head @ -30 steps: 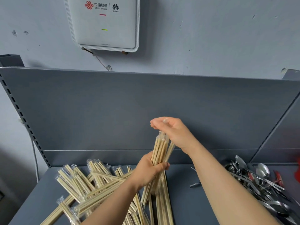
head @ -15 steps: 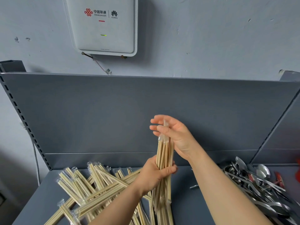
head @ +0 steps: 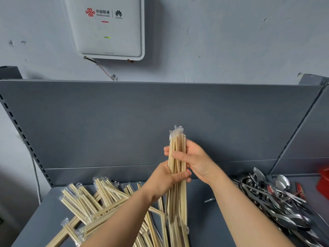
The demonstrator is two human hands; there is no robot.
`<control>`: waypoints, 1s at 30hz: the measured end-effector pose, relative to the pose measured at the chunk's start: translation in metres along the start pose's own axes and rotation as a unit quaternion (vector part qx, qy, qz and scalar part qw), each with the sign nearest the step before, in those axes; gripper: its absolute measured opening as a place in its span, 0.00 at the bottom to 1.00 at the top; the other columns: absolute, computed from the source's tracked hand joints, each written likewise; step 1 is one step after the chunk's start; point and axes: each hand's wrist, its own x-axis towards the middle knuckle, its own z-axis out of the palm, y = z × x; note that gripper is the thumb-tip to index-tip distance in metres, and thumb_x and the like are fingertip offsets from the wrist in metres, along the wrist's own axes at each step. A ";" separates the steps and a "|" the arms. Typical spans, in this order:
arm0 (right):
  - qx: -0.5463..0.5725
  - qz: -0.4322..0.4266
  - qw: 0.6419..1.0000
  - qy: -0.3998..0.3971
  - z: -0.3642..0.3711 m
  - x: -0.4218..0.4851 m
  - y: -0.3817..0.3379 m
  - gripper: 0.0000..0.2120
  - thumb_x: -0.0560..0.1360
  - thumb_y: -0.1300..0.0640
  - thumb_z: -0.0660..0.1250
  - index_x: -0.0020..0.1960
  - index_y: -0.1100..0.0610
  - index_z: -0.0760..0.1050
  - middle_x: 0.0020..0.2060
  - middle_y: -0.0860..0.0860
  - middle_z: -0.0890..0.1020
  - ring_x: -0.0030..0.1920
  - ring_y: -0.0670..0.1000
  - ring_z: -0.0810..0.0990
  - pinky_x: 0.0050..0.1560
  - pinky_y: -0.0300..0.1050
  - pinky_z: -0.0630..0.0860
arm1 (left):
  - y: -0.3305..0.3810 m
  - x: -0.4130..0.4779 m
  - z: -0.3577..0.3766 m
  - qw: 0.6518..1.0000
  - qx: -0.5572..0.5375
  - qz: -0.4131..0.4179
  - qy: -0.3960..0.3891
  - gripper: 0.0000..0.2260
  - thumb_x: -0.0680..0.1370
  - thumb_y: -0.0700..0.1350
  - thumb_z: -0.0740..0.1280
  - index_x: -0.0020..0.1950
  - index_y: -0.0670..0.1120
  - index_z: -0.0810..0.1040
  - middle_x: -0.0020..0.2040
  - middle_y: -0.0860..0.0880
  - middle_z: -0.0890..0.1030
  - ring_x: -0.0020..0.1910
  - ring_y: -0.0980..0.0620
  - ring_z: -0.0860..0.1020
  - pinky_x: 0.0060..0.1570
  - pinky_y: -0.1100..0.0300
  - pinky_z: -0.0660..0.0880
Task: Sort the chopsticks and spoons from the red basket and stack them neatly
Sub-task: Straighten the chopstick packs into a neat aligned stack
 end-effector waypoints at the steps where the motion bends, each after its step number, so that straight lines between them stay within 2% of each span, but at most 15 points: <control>1: -0.007 0.010 1.000 -0.003 0.000 -0.001 0.002 0.16 0.71 0.58 0.74 0.58 0.55 0.77 0.53 0.58 0.84 0.52 0.55 0.82 0.54 0.56 0.79 | 0.001 0.000 0.002 1.000 0.006 -0.005 -0.014 0.05 0.75 0.39 0.72 0.50 0.41 0.81 0.41 0.45 0.84 0.42 0.50 0.82 0.46 0.59 0.78; 3: 0.011 0.029 1.000 0.001 0.000 -0.004 0.008 0.13 0.75 0.60 0.70 0.58 0.58 0.76 0.46 0.56 0.85 0.49 0.54 0.84 0.49 0.48 0.81 | -0.004 -0.003 0.006 0.999 0.008 -0.024 -0.029 0.07 0.74 0.40 0.73 0.50 0.39 0.81 0.42 0.44 0.84 0.43 0.50 0.82 0.48 0.59 0.77; 7: 0.041 0.078 0.994 0.060 -0.004 -0.010 0.029 0.08 0.78 0.63 0.65 0.56 0.62 0.74 0.39 0.54 0.81 0.42 0.52 0.84 0.45 0.46 0.83 | -0.023 -0.015 0.008 0.994 0.014 -0.102 -0.046 0.17 0.72 0.47 0.75 0.54 0.38 0.79 0.44 0.45 0.83 0.43 0.51 0.80 0.45 0.61 0.76; 9: 0.069 0.107 0.988 0.092 -0.011 -0.014 0.038 0.06 0.79 0.64 0.64 0.54 0.64 0.73 0.39 0.56 0.79 0.39 0.53 0.83 0.43 0.48 0.83 | -0.032 -0.023 0.003 0.990 0.052 -0.125 -0.037 0.21 0.71 0.55 0.75 0.56 0.43 0.80 0.46 0.49 0.83 0.44 0.54 0.81 0.46 0.64 0.75; 11: 0.074 0.141 0.982 0.104 -0.019 -0.019 0.050 0.05 0.79 0.64 0.64 0.54 0.65 0.73 0.39 0.57 0.78 0.39 0.53 0.80 0.43 0.50 0.82 | -0.042 -0.028 -0.005 0.981 0.163 -0.109 0.014 0.18 0.74 0.59 0.70 0.58 0.51 0.79 0.54 0.54 0.83 0.53 0.57 0.80 0.53 0.66 0.75; 12: 0.067 0.162 0.978 0.112 -0.023 -0.022 0.057 0.05 0.79 0.65 0.63 0.54 0.65 0.72 0.39 0.57 0.77 0.39 0.53 0.80 0.45 0.51 0.82 | -0.049 -0.030 -0.011 0.959 0.262 -0.094 0.048 0.16 0.76 0.59 0.66 0.60 0.54 0.77 0.58 0.56 0.81 0.57 0.58 0.78 0.56 0.65 0.73; 14: 0.047 0.205 0.968 0.134 -0.027 -0.026 0.076 0.08 0.80 0.64 0.63 0.57 0.66 0.72 0.39 0.58 0.77 0.39 0.54 0.79 0.48 0.53 0.81 | -0.063 -0.033 -0.021 0.865 0.491 -0.064 0.080 0.14 0.80 0.57 0.60 0.63 0.55 0.76 0.63 0.56 0.76 0.64 0.54 0.72 0.63 0.58 0.69; 15: 0.036 0.225 0.963 0.145 -0.028 -0.027 0.085 0.09 0.80 0.64 0.63 0.58 0.67 0.72 0.39 0.57 0.77 0.39 0.54 0.79 0.49 0.53 0.80 | -0.070 -0.034 -0.025 0.819 0.566 -0.060 0.074 0.15 0.81 0.57 0.58 0.61 0.55 0.77 0.64 0.55 0.74 0.65 0.51 0.69 0.65 0.55 0.66; 17: 0.005 0.253 0.955 0.158 -0.027 -0.028 0.100 0.09 0.80 0.63 0.63 0.57 0.67 0.73 0.39 0.57 0.78 0.39 0.53 0.80 0.49 0.53 0.80 | -0.081 -0.038 -0.032 0.771 0.629 -0.084 0.048 0.16 0.80 0.60 0.56 0.55 0.55 0.80 0.65 0.55 0.71 0.66 0.49 0.65 0.67 0.53 0.62; 19: -0.054 0.273 0.946 0.166 -0.023 -0.026 0.113 0.10 0.79 0.60 0.65 0.57 0.66 0.75 0.42 0.58 0.81 0.42 0.54 0.82 0.52 0.54 0.80 | -0.086 -0.044 -0.040 0.759 0.641 -0.108 0.032 0.17 0.79 0.60 0.58 0.49 0.53 0.82 0.64 0.55 0.72 0.64 0.50 0.64 0.67 0.53 0.61; 22: -0.162 0.284 0.929 0.172 -0.015 -0.022 0.127 0.11 0.77 0.55 0.67 0.57 0.60 0.76 0.49 0.57 0.83 0.50 0.55 0.82 0.56 0.55 0.78 | -0.087 -0.054 -0.049 0.731 0.674 -0.105 0.017 0.15 0.76 0.59 0.62 0.46 0.51 0.83 0.60 0.54 0.74 0.61 0.51 0.65 0.66 0.54 0.61; 24: -0.187 0.289 0.919 0.192 -0.009 -0.020 0.133 0.13 0.75 0.55 0.69 0.56 0.59 0.76 0.50 0.57 0.82 0.50 0.56 0.82 0.54 0.55 0.79 | -0.083 -0.058 -0.051 0.713 0.694 -0.096 0.007 0.13 0.75 0.57 0.63 0.46 0.52 0.83 0.58 0.54 0.75 0.61 0.51 0.66 0.69 0.53 0.58; 26: -0.202 0.290 0.912 0.207 -0.004 -0.020 0.135 0.13 0.74 0.55 0.70 0.56 0.59 0.75 0.48 0.56 0.82 0.46 0.54 0.82 0.46 0.49 0.80 | -0.080 -0.057 -0.050 0.701 0.709 -0.083 0.000 0.10 0.73 0.56 0.65 0.48 0.52 0.81 0.56 0.53 0.76 0.60 0.50 0.67 0.71 0.51 0.57; 28: -0.234 0.278 0.907 0.214 -0.003 -0.019 0.135 0.12 0.74 0.57 0.70 0.55 0.59 0.76 0.48 0.56 0.81 0.43 0.52 0.81 0.41 0.46 0.79 | -0.077 -0.055 -0.044 0.709 0.702 -0.071 0.004 0.10 0.74 0.53 0.66 0.52 0.52 0.79 0.55 0.54 0.77 0.58 0.50 0.69 0.67 0.52 0.62; 30: -0.282 0.276 0.893 0.216 -0.007 -0.021 0.136 0.15 0.74 0.58 0.69 0.59 0.59 0.75 0.55 0.57 0.79 0.49 0.54 0.81 0.46 0.49 0.80 | -0.075 -0.052 -0.037 0.740 0.669 -0.068 0.015 0.08 0.75 0.48 0.65 0.53 0.51 0.78 0.51 0.53 0.78 0.51 0.52 0.73 0.57 0.57 0.72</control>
